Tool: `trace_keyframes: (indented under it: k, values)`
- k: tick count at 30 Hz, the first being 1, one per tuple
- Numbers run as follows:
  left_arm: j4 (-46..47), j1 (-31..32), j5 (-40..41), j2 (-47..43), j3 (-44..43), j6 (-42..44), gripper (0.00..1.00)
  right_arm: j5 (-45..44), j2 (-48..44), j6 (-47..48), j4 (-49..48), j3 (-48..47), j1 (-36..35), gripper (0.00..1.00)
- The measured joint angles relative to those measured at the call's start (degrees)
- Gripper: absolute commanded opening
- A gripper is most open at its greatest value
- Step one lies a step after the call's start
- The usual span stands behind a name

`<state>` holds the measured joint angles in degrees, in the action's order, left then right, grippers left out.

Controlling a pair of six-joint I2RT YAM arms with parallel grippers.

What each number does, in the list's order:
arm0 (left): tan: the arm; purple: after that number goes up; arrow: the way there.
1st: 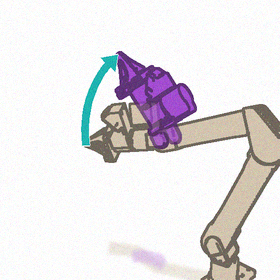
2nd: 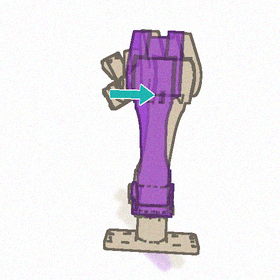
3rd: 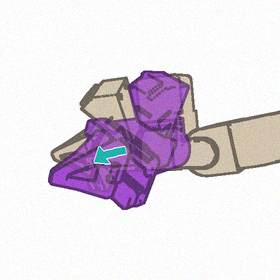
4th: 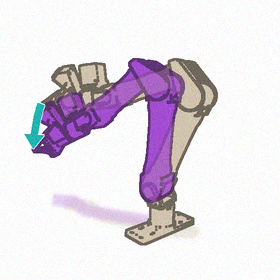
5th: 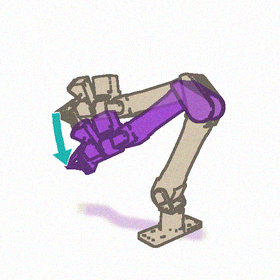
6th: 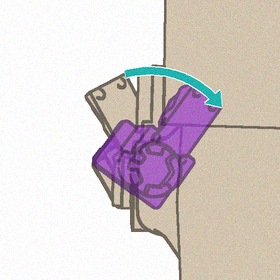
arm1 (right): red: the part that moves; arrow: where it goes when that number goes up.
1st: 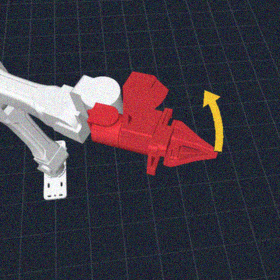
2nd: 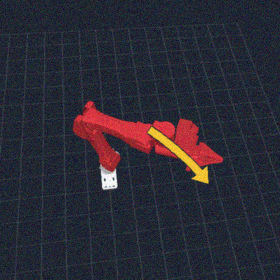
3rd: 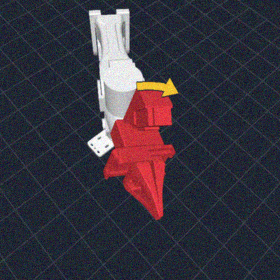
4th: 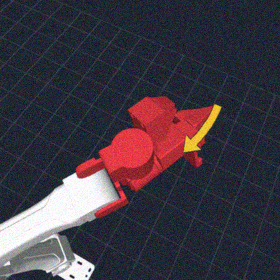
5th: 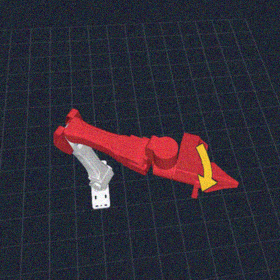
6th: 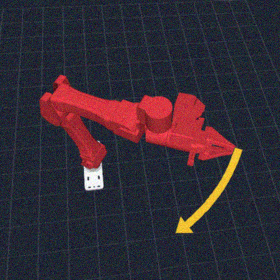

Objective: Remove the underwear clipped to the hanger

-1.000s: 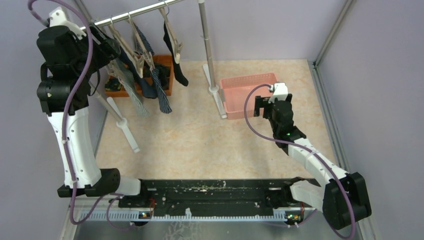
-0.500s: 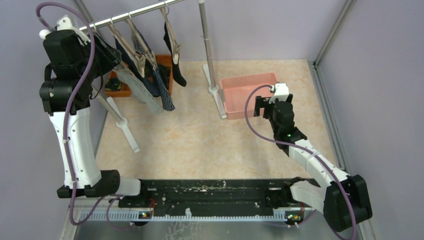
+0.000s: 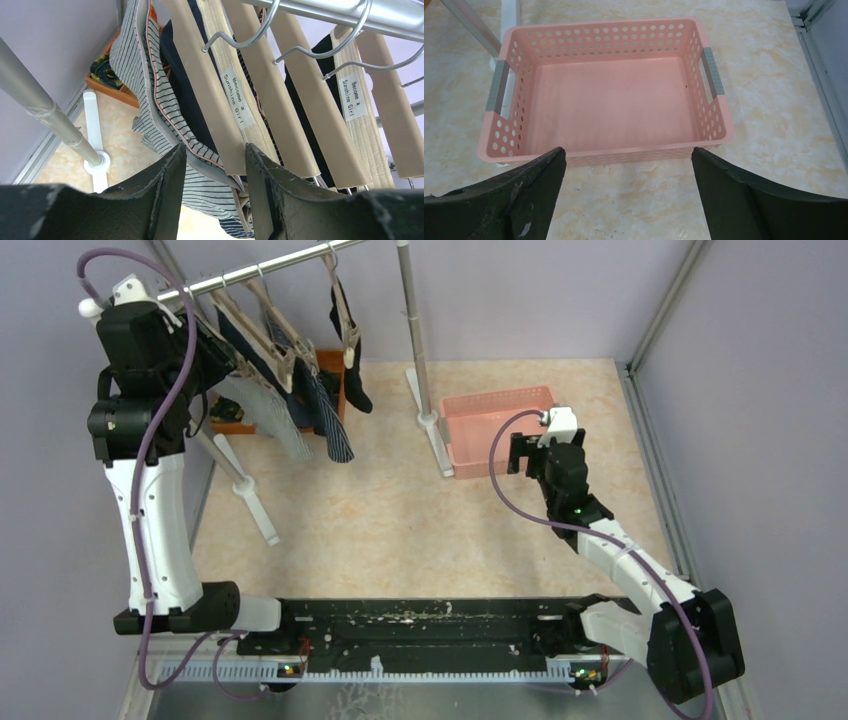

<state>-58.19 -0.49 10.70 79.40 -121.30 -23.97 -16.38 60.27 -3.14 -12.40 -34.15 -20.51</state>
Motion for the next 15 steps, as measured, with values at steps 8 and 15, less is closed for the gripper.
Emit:
trace_keyframes:
  k: [8, 15]
  values:
    - [4.57, 0.0, -0.11, -0.09, 3.61, -0.22, 0.53, -0.07, -0.15, 0.09, 0.04, 0.0, -0.5, 0.97]
    - [8.26, 0.0, -0.31, -0.09, 6.69, -0.92, 0.53, -0.04, -0.15, 0.13, 0.02, 0.0, -0.76, 0.97]
